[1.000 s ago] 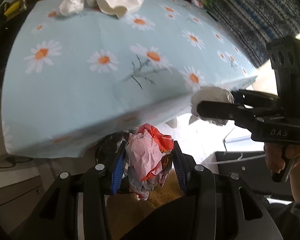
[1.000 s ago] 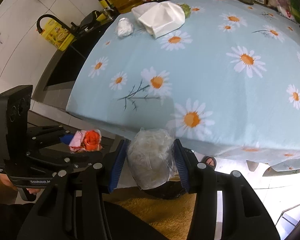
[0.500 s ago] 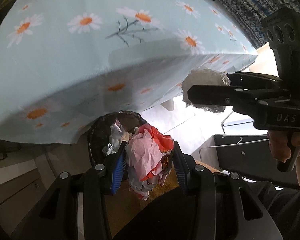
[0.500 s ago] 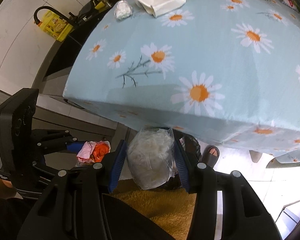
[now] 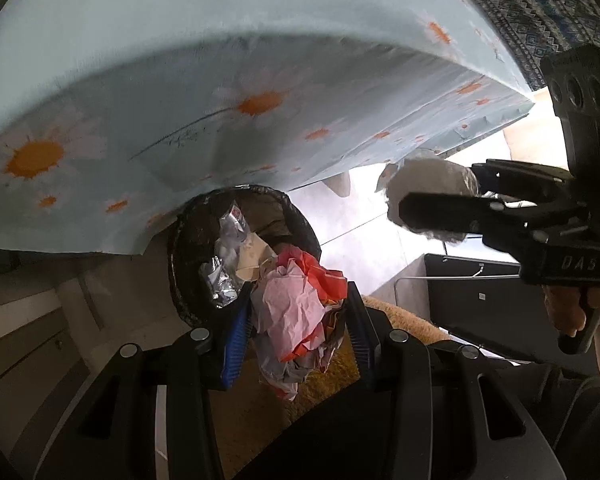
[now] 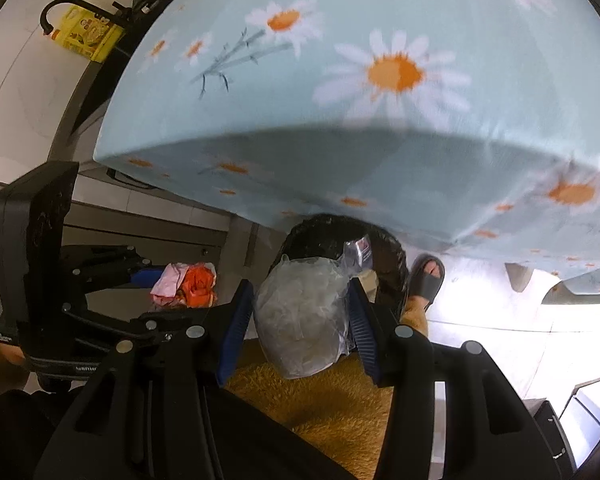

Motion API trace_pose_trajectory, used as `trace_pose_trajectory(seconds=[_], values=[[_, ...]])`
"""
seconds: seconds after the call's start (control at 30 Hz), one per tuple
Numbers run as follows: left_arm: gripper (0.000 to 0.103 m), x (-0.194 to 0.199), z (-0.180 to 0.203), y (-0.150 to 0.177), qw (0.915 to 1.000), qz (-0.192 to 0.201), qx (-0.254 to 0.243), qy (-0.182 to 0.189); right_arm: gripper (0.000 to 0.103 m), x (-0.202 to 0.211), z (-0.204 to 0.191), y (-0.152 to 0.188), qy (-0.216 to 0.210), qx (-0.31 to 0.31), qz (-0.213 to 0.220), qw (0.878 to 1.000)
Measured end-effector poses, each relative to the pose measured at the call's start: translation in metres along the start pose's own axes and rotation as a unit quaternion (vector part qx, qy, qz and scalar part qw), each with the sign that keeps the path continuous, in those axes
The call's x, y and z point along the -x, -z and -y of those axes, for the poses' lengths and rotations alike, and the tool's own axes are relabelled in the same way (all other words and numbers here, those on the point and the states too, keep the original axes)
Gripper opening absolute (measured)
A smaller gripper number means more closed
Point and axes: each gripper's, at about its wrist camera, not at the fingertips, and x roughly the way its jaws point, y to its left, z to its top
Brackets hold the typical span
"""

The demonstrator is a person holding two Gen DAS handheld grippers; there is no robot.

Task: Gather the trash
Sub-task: 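Carry both items down over the black bin and open both grippers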

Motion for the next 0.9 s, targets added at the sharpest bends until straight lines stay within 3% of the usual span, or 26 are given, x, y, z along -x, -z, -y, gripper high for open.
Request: trace_pose_trajectory(seconds=[0.33, 0.43, 0.9], values=[[0.044, -0.008, 0.002, -0.001, 0.9999, -0.007, 0.013, 0.0, 0.05, -0.015, 0.011, 0.004, -0.027, -0.03, -0.027, 0.999], [0.051, -0.011, 0.0, -0.003, 0.9996, -0.014, 0.022, -0.006, 0.062, -0.017, 0.016, 0.002, -0.051, -0.051, -0.032, 0.997], [0.052, -0.006, -0.015, -0.005, 0.9988, -0.009, 0.045, -0.015, 0.062, -0.014, 0.018, -0.004, -0.046, -0.057, -0.022, 0.997]])
